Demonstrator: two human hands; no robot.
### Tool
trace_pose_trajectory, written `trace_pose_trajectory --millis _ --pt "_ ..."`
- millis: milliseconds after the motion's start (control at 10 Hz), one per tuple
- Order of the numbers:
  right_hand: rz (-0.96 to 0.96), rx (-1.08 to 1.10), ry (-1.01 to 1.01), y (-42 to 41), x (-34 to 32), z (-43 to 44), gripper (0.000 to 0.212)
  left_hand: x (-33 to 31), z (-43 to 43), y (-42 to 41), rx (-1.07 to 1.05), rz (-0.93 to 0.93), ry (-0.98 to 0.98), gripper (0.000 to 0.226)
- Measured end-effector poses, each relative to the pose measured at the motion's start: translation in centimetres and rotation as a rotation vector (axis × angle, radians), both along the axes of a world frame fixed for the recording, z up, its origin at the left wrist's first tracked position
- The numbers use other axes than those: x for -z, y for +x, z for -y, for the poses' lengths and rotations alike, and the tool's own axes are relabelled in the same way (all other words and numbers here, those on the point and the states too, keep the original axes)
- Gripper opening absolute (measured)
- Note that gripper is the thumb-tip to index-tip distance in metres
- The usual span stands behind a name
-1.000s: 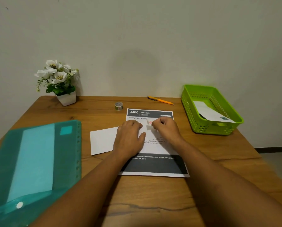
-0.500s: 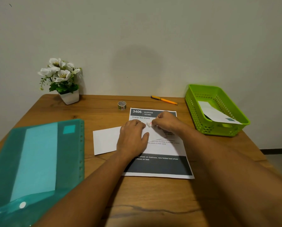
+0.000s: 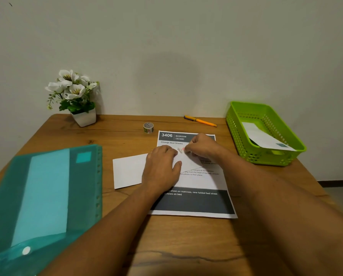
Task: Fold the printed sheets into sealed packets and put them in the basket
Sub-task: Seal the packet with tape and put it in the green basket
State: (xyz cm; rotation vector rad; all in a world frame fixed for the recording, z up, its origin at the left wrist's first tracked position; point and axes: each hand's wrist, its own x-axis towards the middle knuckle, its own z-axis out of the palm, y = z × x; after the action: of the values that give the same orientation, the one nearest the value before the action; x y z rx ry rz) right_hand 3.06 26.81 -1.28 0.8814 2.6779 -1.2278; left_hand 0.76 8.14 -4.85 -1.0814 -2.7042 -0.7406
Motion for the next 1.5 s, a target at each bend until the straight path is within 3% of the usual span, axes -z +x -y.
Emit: trace_pose_trajectory --millis 1100,1500 --pt "0.030 0.049 0.061 0.0 0.1 0.3 0.025 0.1 0.0 -0.1 0.002 0.001 0.007 0.042" --pt "0.027 0.066 0.226 0.1 0.4 1.4 0.034 -0.1 0.1 0.0 0.013 0.003 0.021 0.041"
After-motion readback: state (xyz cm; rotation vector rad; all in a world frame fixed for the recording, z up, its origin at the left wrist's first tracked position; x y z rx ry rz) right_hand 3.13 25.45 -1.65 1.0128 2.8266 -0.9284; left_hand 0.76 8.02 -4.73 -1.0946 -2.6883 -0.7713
